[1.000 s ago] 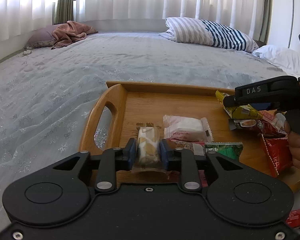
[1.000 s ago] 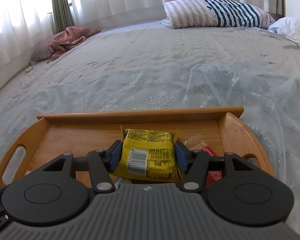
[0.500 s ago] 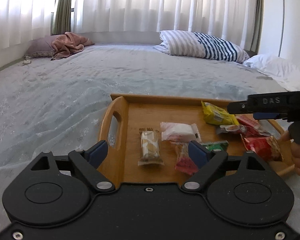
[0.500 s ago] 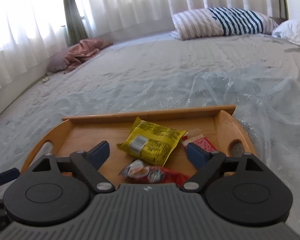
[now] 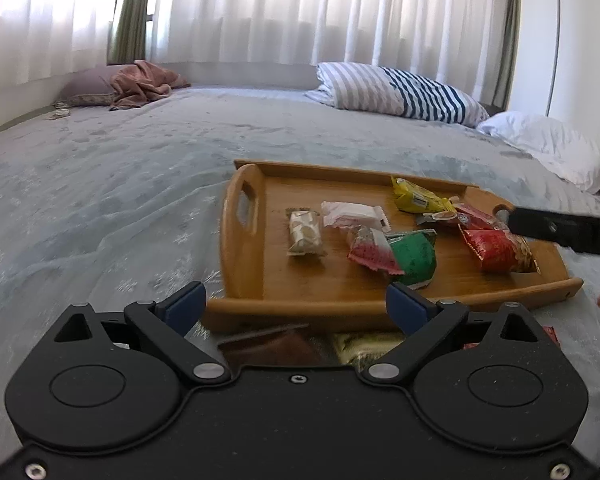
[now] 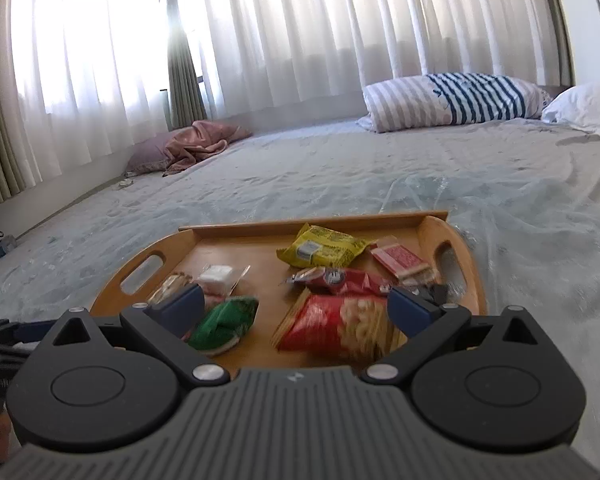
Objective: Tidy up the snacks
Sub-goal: 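Withdraw both tools to the pile, approaching the brown almond packet and red bar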
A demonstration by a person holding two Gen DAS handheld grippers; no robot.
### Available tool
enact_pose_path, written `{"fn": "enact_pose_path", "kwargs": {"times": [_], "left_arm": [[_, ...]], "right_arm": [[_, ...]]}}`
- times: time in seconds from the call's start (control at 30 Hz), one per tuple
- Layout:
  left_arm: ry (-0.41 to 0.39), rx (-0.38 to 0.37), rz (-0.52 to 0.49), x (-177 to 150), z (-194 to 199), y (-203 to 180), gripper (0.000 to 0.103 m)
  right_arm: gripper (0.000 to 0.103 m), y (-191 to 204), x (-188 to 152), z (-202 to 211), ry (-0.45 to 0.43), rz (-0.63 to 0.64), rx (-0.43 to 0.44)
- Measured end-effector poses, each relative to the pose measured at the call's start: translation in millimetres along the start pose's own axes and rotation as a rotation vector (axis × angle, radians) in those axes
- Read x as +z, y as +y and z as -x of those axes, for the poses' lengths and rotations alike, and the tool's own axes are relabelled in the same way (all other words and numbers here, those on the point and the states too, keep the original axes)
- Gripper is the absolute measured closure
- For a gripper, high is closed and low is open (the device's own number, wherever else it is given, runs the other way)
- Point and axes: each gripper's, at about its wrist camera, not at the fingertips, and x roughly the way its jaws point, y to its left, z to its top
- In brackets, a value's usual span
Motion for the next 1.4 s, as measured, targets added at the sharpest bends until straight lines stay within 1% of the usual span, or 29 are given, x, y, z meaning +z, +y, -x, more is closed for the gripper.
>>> {"fn": "enact_pose_path", "kwargs": {"times": [0.13,0.23,0.37,0.5,0.57,0.67,0.83,1.0,1.07,1.2,1.4], "left_arm": [[-0.013,0.008,0.000,-10,7,2,0.005],[-0.012,0.014,-0.013,-17,9,1,0.005],[-0.005,0.024,-0.030,-24,8,-3,0.005],[0.004,0.040,-0.030,-31,5,-3,0.004],[-0.010,0.050,-0.016,-34,5,-3,0.004],[-0.023,0.060,-0.014,-38,5,-3,0.004],[-0.031,0.055,-0.003,-42,5,-2,0.003],[-0.024,0.032,0.008,-43,5,1,0.004],[-0.003,0.025,-0.009,-44,3,-1,0.005],[-0.017,0.038,-0.061,-48,4,-10,0.008],[-0.014,0.016,-0.046,-49,8,-10,0.021]], "right_arm": [[0.000,4,-16,18,-0.026,0.011,-0.024],[0.000,7,-29,23,-0.028,0.035,-0.032],[0.000,10,-46,20,-0.005,0.083,-0.056],[0.000,10,-54,19,-0.014,0.083,-0.036],[0.000,11,-57,17,-0.006,0.080,-0.052],[0.002,12,-64,15,0.001,0.096,-0.048],[0.003,19,-70,17,-0.026,0.159,-0.028],[0.008,29,-76,19,-0.044,0.233,-0.014],[0.010,31,-77,19,-0.044,0.245,-0.009],[0.011,28,-76,18,-0.040,0.226,0.008],[0.016,19,-74,18,-0.034,0.176,0.015]]}}
